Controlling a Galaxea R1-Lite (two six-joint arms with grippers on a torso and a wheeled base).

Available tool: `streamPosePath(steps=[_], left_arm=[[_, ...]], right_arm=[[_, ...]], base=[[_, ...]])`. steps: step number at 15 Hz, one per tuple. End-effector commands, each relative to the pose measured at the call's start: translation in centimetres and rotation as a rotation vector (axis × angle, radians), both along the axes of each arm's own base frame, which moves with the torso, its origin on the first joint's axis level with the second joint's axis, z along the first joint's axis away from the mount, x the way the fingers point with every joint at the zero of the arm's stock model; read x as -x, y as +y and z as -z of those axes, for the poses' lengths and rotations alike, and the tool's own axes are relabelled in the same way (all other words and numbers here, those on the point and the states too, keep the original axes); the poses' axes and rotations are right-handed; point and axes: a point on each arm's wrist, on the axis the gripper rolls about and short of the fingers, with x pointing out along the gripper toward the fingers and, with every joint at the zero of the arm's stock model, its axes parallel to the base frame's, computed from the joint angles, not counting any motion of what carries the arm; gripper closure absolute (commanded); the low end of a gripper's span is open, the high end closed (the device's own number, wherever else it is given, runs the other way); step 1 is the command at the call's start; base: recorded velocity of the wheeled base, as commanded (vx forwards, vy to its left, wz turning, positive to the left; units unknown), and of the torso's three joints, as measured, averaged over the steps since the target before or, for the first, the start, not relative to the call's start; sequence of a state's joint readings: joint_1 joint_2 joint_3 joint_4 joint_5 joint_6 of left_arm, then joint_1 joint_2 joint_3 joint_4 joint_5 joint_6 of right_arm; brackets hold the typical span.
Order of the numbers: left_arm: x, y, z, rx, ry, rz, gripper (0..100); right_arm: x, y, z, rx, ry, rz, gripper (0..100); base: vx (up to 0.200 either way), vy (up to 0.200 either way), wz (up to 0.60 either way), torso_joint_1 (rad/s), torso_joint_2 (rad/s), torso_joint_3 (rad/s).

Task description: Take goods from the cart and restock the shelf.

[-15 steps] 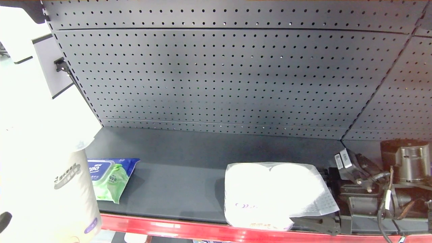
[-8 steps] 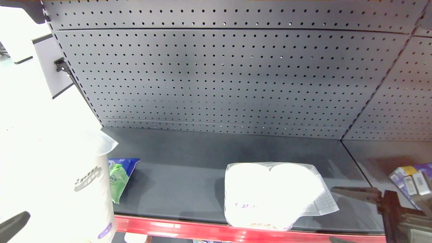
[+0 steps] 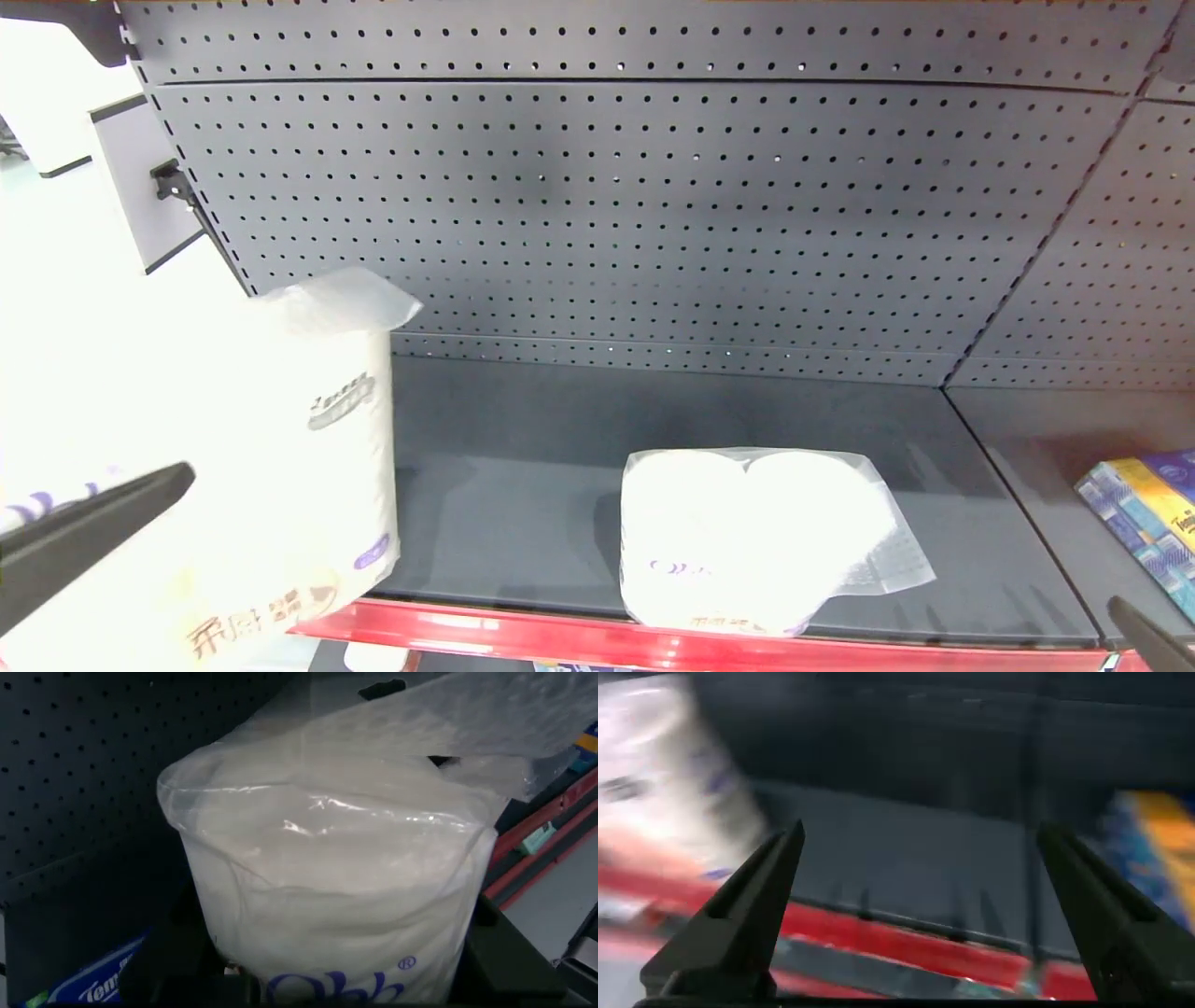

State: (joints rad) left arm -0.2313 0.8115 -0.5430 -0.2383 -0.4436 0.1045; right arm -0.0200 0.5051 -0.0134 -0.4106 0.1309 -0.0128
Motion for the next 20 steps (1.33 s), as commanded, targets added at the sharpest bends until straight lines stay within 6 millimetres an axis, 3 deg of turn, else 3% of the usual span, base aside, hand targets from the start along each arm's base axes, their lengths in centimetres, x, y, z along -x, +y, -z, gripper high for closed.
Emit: streamPosePath(steps=[1, 3, 5, 6, 8, 11, 20], left_arm=[[-3.7, -1.0, 0.6, -0.007, 0.052, 0.072, 100], [-5.9, -1.8, 0.6, 0.003, 0.030, 0.188, 100], [-7.4, -2.3, 0.6, 0.008, 0.011, 0.264, 100], [-9.6, -3.0, 0.6, 0.013, -0.017, 0.379, 100], [-12.8, -3.8, 0.6, 0.013, -0.047, 0.476, 100], [-17.6, -5.3, 2.6, 0.011, -0.093, 0.586, 100], [-25.7, -10.6, 7.9, 0.027, -0.114, 0.740, 100]], right_arm=[[2.1, -0.1, 0.4, -0.006, -0.126, 0.063, 0], [3.3, 0.2, 1.8, -0.013, -0.107, -0.096, 0], [4.2, 0.1, 3.0, -0.014, -0.076, -0.148, 0], [4.5, 0.1, 3.7, 0.002, -0.056, -0.155, 0], [4.6, 0.1, 3.2, 0.012, -0.073, -0.148, 0], [4.7, 0.0, 2.7, 0.045, -0.098, -0.149, 0], [4.9, 0.0, 2.0, 0.075, -0.123, -0.150, 0]], base=[[0.000, 0.000, 0.00, 0.000, 0.00, 0.000], [0.000, 0.000, 0.00, 0.000, 0.00, 0.000], [0.000, 0.000, 0.00, 0.000, 0.00, 0.000], [0.000, 0.000, 0.00, 0.000, 0.00, 0.000], [0.000, 0.000, 0.00, 0.000, 0.00, 0.000], [0.000, 0.000, 0.00, 0.000, 0.00, 0.000], [0.000, 0.000, 0.00, 0.000, 0.00, 0.000]])
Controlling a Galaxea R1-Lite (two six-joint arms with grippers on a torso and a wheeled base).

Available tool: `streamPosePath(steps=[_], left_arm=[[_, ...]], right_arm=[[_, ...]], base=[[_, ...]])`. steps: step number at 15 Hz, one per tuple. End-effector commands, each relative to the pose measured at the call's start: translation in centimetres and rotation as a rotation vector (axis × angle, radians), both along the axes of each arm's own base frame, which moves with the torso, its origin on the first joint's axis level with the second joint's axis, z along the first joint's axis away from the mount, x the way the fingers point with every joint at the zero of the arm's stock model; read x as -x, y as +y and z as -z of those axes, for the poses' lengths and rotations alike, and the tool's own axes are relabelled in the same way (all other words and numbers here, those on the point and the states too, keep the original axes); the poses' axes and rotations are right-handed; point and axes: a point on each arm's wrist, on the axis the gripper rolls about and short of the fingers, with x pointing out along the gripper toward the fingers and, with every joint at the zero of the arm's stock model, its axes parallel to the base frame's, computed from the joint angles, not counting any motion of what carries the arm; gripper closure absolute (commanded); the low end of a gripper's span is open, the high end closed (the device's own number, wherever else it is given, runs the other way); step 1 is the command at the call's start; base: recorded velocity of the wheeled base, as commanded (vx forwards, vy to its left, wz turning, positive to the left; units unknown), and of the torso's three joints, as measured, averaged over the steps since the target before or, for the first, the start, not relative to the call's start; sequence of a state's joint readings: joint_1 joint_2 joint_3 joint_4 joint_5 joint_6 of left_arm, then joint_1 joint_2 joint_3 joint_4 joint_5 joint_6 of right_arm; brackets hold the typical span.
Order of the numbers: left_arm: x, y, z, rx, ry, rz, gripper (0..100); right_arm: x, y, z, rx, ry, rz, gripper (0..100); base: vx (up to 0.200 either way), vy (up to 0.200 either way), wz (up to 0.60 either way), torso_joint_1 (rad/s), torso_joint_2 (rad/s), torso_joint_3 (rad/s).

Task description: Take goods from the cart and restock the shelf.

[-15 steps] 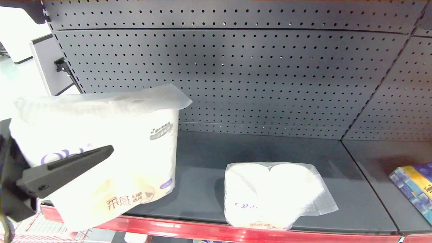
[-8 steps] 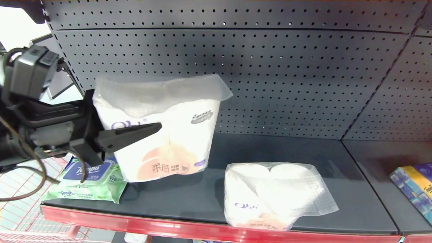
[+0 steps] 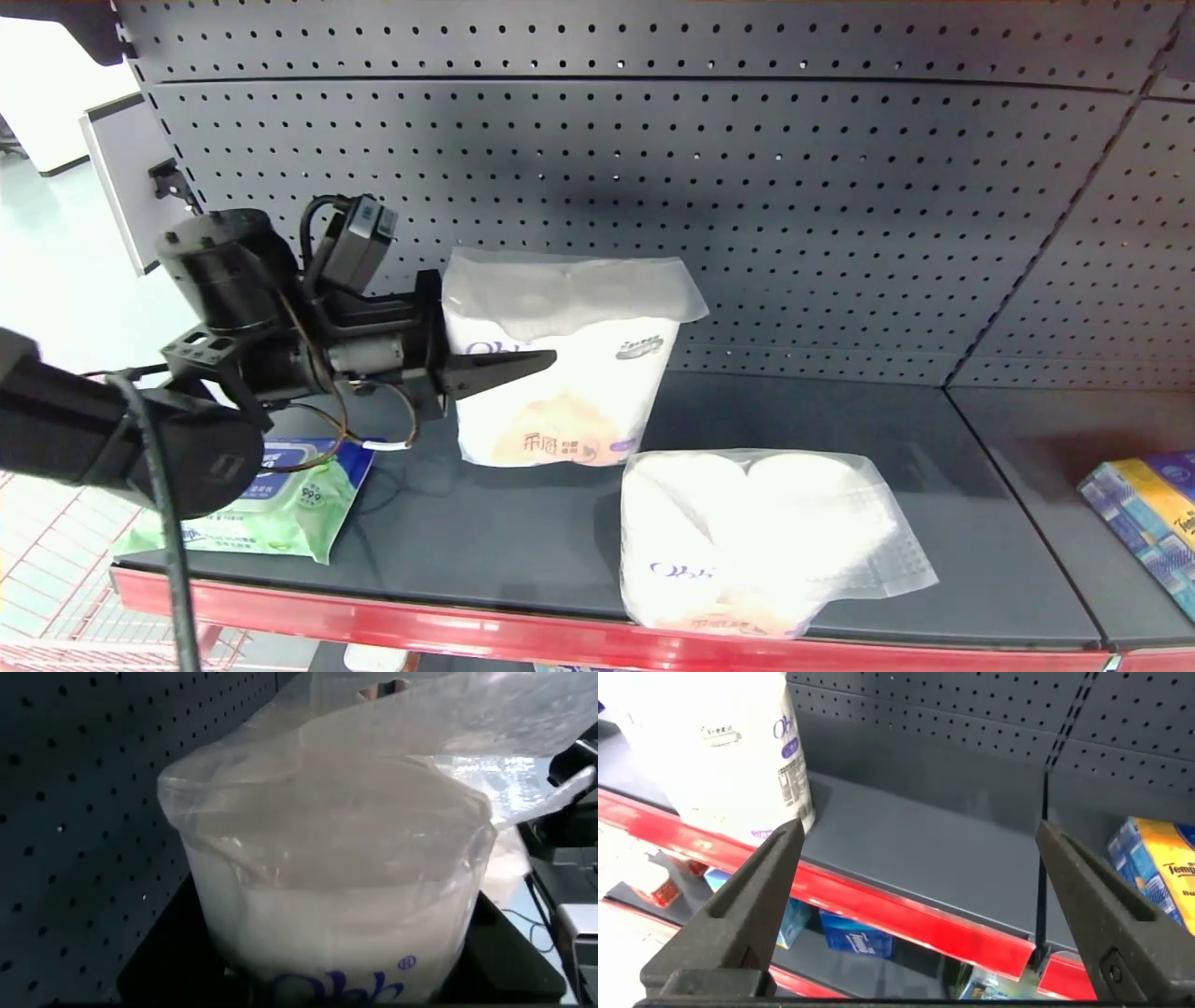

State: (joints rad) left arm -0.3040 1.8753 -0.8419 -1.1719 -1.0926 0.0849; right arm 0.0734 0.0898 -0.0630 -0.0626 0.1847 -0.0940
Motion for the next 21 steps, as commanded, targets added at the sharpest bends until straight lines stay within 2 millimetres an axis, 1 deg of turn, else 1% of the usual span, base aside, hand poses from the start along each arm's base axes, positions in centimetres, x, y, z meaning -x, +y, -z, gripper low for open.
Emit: streamPosePath(steps=[1, 3, 4, 5, 6, 7, 9, 11, 13, 14, 18, 20, 21], left_arm=[[-3.1, -2.0, 3.0, 0.005, 0.030, 0.021, 100], [-3.7, -3.0, 3.4, 0.028, 0.050, 0.037, 100], [-4.0, -4.3, 3.5, 0.051, 0.062, 0.049, 100], [-4.3, -5.4, 4.0, 0.062, 0.062, 0.053, 100], [-4.5, -5.7, 4.3, 0.062, 0.064, 0.056, 100], [-5.2, -6.0, 5.3, 0.058, 0.075, 0.054, 100], [-6.2, -6.9, 6.2, 0.061, 0.064, 0.064, 100], [-6.7, -7.3, 6.5, 0.063, 0.054, 0.078, 100], [-6.7, -8.5, 7.3, 0.061, 0.088, 0.112, 100], [-6.7, -8.9, 7.4, 0.062, 0.092, 0.125, 100], [-7.2, -9.3, 7.9, 0.056, 0.081, 0.172, 100], [-7.7, -9.6, 8.4, 0.058, 0.096, 0.178, 100], [-8.1, -10.0, 8.6, 0.062, 0.083, 0.185, 100]], right_arm=[[-0.1, 0.0, 0.2, 0.001, 0.014, 0.000, 0], [-0.1, 0.0, 0.3, 0.007, 0.016, -0.001, 0], [-0.2, 0.0, 0.4, 0.007, 0.017, -0.001, 0], [-0.2, 0.0, 0.4, 0.007, 0.019, -0.001, 0], [-0.2, 0.0, 0.4, 0.007, 0.019, -0.001, 0], [-0.2, 0.0, 0.4, 0.008, 0.019, 0.001, 0], [-0.2, 0.0, 0.5, 0.009, 0.020, 0.001, 0], [-0.2, 0.0, 0.5, 0.009, 0.023, 0.001, 0], [-0.2, 0.0, 0.6, 0.016, 0.023, 0.002, 0], [-0.2, 0.0, 0.6, 0.019, 0.022, 0.002, 0], [-0.2, 0.0, 0.5, 0.022, 0.018, 0.002, 0], [-0.2, 0.0, 0.5, 0.022, 0.018, 0.002, 0], [-0.2, 0.0, 0.5, 0.022, 0.015, 0.002, 0]], base=[[0.000, 0.000, 0.00, 0.000, 0.00, 0.000], [0.000, 0.000, 0.00, 0.000, 0.00, 0.000], [0.000, 0.000, 0.00, 0.000, 0.00, 0.000], [0.000, 0.000, 0.00, 0.000, 0.00, 0.000], [0.000, 0.000, 0.00, 0.000, 0.00, 0.000], [0.000, 0.000, 0.00, 0.000, 0.00, 0.000], [0.000, 0.000, 0.00, 0.000, 0.00, 0.000], [0.000, 0.000, 0.00, 0.000, 0.00, 0.000], [0.000, 0.000, 0.00, 0.000, 0.00, 0.000], [0.000, 0.000, 0.00, 0.000, 0.00, 0.000], [0.000, 0.000, 0.00, 0.000, 0.00, 0.000], [0.000, 0.000, 0.00, 0.000, 0.00, 0.000], [0.000, 0.000, 0.00, 0.000, 0.00, 0.000]])
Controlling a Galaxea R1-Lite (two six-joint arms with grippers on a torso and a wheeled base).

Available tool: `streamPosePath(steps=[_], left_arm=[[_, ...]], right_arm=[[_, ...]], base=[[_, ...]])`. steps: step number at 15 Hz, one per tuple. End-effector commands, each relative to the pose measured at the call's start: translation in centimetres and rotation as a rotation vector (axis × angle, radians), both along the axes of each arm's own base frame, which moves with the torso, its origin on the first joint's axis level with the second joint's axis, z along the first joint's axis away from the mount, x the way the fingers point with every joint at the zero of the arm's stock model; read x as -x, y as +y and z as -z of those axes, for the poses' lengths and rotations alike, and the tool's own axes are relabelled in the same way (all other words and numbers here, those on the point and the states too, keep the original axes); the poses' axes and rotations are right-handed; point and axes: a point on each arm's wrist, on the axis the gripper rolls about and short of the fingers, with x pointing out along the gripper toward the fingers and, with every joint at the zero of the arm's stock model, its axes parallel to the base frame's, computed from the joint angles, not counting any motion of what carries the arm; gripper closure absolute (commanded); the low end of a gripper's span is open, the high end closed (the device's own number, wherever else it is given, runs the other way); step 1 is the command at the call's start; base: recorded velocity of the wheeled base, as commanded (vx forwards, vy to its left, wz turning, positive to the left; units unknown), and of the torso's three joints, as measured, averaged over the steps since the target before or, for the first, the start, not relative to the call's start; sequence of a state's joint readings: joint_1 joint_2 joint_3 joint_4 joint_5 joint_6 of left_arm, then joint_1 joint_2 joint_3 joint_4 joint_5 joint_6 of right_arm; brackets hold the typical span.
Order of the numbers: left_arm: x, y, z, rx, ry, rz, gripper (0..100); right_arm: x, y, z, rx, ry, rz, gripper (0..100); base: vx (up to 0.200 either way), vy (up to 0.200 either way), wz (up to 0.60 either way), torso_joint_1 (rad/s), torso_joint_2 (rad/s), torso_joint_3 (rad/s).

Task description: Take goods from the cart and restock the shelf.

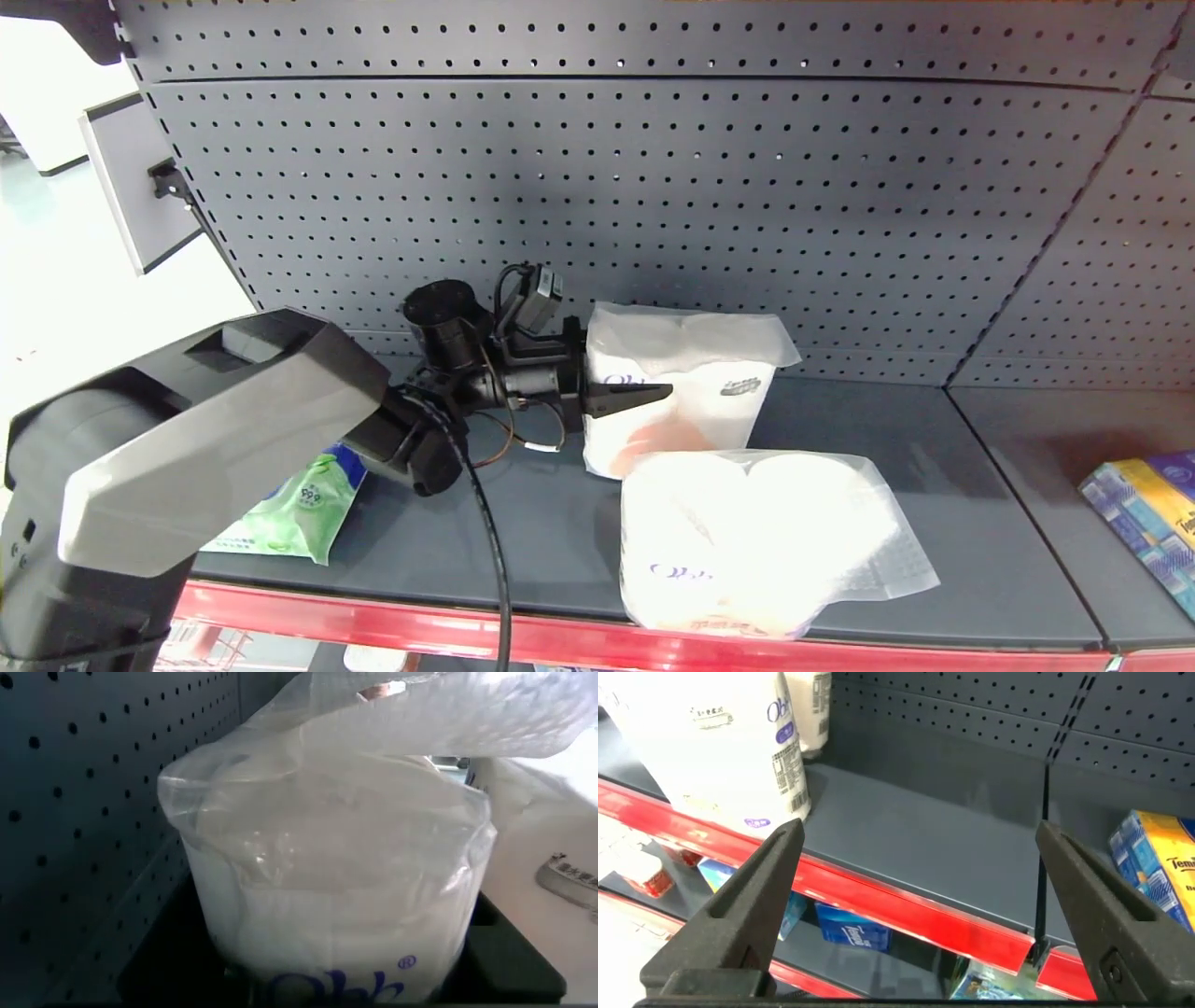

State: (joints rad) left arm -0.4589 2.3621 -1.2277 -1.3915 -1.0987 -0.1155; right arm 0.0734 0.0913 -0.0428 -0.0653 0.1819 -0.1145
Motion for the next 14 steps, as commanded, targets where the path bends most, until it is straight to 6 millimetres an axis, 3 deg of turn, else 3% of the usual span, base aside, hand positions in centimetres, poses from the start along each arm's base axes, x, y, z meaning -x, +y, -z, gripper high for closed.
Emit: streamPosePath(steps=[1, 5, 14], left_arm=[[-0.8, -1.0, 0.6, 0.008, -0.016, 0.013, 100], [-0.3, -2.5, 0.9, 0.010, 0.018, 0.048, 100], [-1.2, -3.1, 1.6, 0.016, 0.023, 0.052, 100]], right_arm=[[0.0, 0.0, -0.1, 0.001, 0.001, -0.001, 0], [0.0, 0.0, -0.1, 0.001, 0.000, -0.001, 0], [-0.1, 0.0, 0.0, 0.001, 0.003, 0.011, 0]], base=[[0.000, 0.000, 0.00, 0.000, 0.00, 0.000], [0.000, 0.000, 0.00, 0.000, 0.00, 0.000], [0.000, 0.000, 0.00, 0.000, 0.00, 0.000]])
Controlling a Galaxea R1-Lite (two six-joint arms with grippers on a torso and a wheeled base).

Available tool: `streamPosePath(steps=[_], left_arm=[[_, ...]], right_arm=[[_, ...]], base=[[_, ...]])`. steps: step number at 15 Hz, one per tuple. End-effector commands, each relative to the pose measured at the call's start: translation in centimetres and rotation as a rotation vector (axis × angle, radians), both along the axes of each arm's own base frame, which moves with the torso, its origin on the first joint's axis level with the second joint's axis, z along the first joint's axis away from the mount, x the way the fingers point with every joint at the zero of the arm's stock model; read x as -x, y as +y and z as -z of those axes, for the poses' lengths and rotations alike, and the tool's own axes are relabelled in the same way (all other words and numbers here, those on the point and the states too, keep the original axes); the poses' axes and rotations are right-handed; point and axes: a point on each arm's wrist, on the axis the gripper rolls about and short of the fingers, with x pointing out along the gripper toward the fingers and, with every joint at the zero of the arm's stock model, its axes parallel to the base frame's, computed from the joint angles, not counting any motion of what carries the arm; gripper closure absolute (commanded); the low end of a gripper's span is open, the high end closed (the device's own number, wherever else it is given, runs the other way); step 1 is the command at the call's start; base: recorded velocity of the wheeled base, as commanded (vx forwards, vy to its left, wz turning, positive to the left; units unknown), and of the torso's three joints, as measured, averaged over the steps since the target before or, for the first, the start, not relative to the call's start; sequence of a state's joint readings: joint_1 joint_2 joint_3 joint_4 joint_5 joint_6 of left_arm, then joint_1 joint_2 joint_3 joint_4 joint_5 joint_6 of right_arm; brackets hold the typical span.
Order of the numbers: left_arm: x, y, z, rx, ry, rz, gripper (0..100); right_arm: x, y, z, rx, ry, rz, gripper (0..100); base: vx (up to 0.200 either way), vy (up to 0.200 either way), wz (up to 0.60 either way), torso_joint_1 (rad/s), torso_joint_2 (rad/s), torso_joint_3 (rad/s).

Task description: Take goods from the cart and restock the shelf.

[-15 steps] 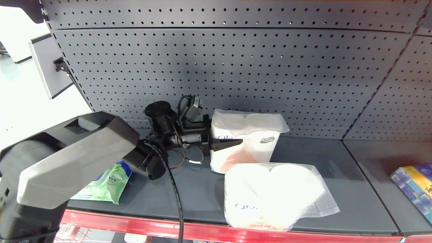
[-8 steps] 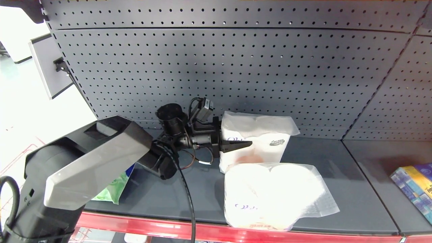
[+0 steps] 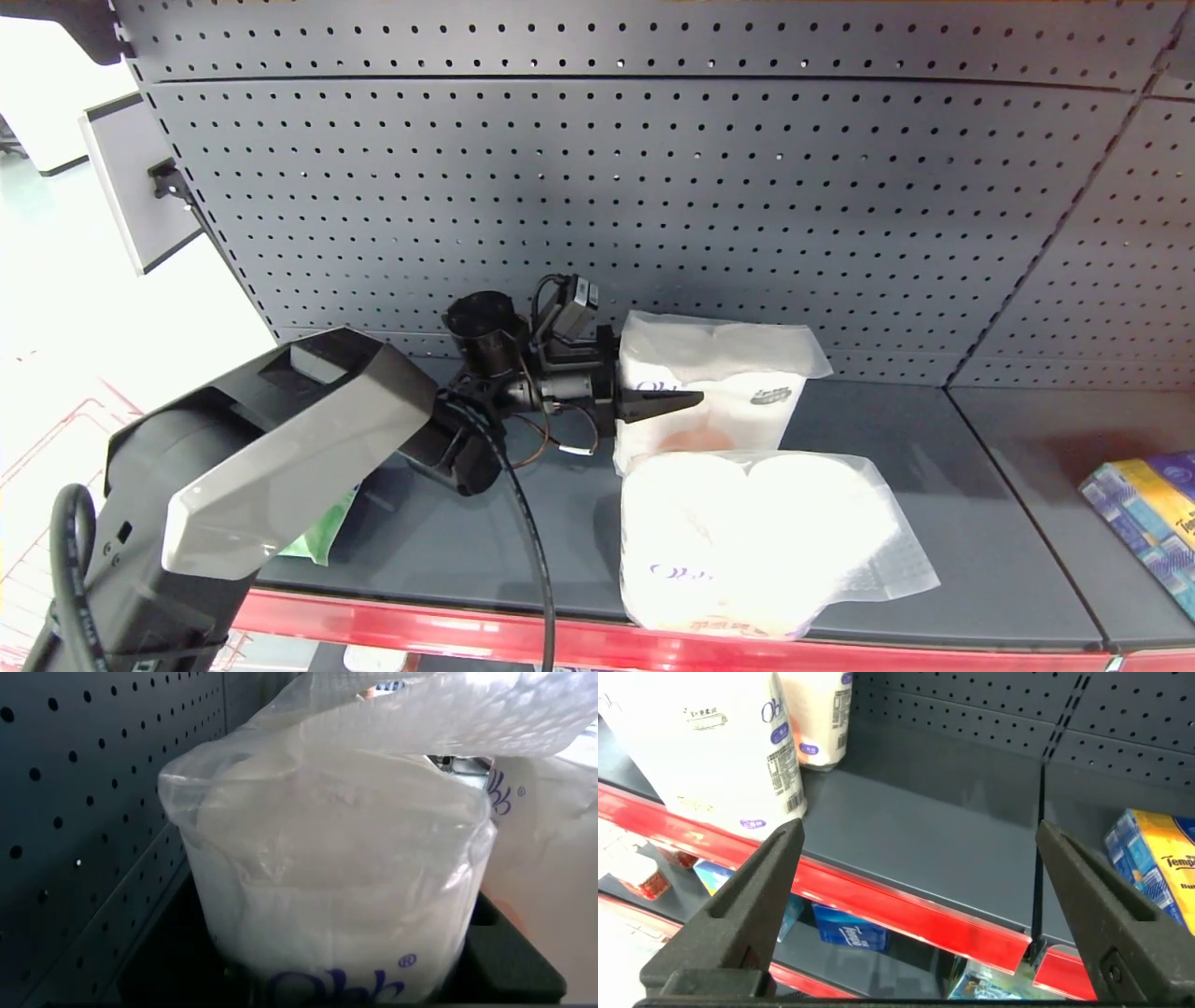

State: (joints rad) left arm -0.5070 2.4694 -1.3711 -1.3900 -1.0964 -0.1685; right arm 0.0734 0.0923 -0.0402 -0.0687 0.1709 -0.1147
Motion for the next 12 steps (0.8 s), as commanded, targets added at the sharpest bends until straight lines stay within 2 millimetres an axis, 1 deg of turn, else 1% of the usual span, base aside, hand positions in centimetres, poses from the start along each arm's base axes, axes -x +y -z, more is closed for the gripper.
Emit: streamPosePath(steps=[1, 4, 6, 7, 12], left_arm=[[-0.09, -0.01, 0.00, 0.001, 0.002, 0.002, 100], [-0.14, -0.04, -0.14, 0.003, -0.002, 0.005, 100], [-0.07, -0.25, 0.23, 0.000, 0.003, 0.010, 100], [0.04, -0.44, 0.19, 0.001, 0.002, 0.014, 0], [0.24, -0.15, 0.05, 0.005, 0.002, 0.004, 0]], right_arm=[[-0.03, 0.00, 0.00, 0.001, 0.003, 0.000, 0], [-0.04, 0.00, 0.06, 0.001, 0.006, 0.000, 0], [-0.10, 0.01, 0.27, 0.001, 0.010, 0.000, 0], [-0.10, 0.00, 0.27, 0.001, 0.010, 0.002, 0], [-0.11, 0.00, 0.31, 0.001, 0.012, 0.002, 0]], base=[[0.000, 0.000, 0.00, 0.000, 0.00, 0.000], [0.000, 0.000, 0.00, 0.000, 0.00, 0.000], [0.000, 0.000, 0.00, 0.000, 0.00, 0.000], [0.000, 0.000, 0.00, 0.000, 0.00, 0.000], [0.000, 0.000, 0.00, 0.000, 0.00, 0.000]])
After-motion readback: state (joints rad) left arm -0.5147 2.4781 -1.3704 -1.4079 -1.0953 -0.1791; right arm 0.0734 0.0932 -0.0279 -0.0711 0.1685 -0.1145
